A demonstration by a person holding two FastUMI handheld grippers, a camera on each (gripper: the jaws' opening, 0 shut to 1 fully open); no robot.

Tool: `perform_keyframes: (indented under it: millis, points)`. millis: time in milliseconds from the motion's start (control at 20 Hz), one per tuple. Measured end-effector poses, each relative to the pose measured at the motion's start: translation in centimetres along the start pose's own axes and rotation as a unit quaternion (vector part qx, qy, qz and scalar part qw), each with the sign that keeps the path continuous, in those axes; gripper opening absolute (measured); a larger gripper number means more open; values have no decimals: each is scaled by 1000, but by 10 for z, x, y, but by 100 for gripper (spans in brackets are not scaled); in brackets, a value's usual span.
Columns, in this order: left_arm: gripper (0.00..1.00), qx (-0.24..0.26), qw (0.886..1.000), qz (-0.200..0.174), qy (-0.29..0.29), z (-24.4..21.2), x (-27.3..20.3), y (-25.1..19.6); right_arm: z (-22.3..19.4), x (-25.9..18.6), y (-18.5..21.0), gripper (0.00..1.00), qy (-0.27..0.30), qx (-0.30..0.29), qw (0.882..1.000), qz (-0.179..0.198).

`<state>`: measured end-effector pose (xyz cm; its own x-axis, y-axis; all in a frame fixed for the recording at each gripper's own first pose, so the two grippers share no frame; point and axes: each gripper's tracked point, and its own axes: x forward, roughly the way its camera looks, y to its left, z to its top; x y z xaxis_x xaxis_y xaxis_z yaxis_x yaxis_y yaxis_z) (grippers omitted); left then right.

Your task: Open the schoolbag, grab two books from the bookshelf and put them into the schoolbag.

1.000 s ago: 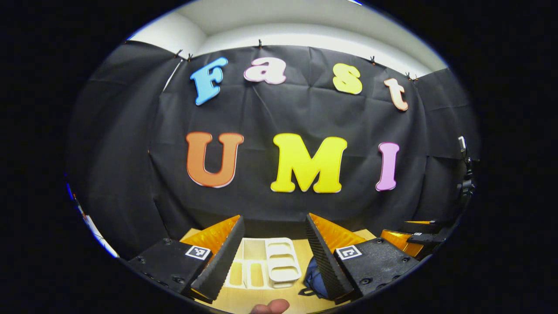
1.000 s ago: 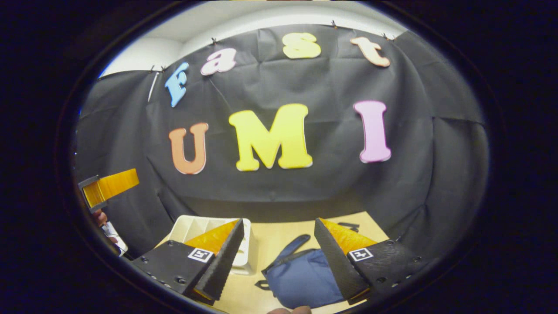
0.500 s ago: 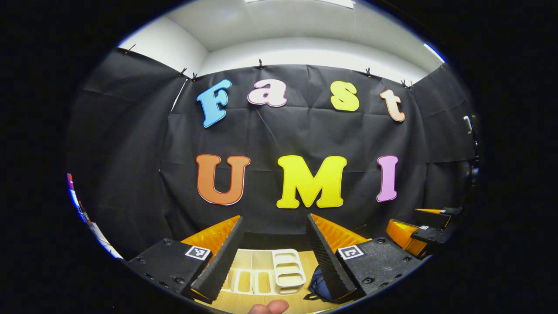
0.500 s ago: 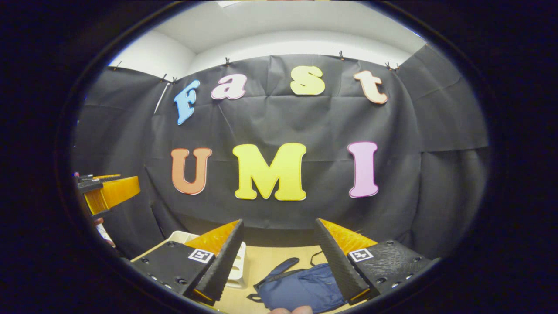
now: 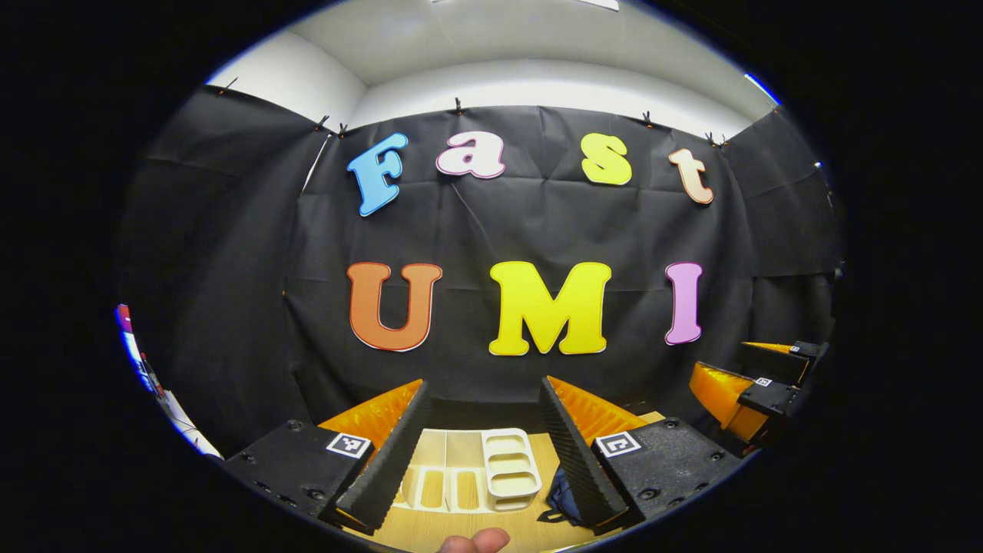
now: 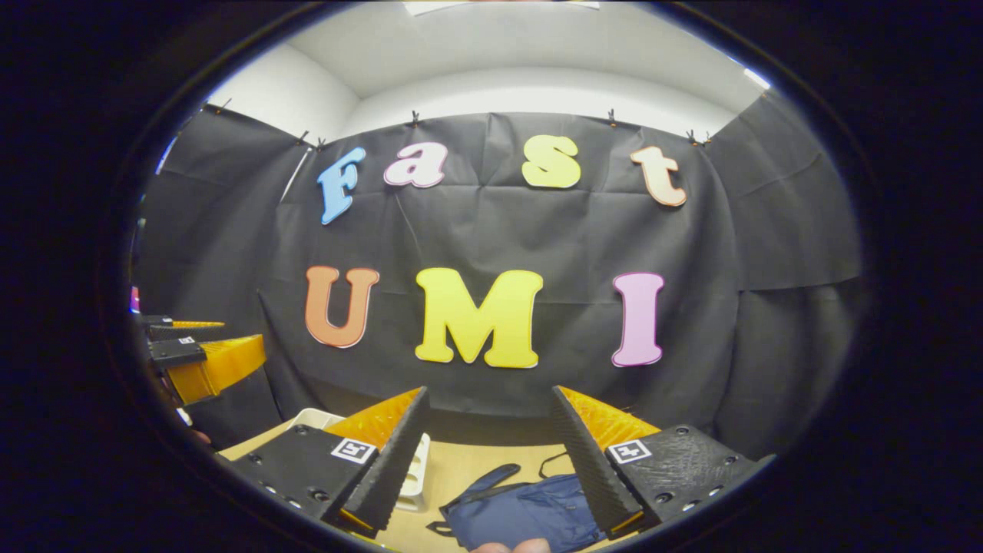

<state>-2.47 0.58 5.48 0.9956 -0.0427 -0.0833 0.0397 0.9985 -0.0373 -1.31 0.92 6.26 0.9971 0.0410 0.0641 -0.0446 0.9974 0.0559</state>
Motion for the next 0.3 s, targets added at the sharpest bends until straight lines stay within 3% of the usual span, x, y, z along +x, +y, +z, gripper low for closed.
perform_keyframes:
  millis: [300]
  points:
    - [90,1,1000,-1,1,-1,4,-2,-1,3,-6,94,-1,2,1000,-7]
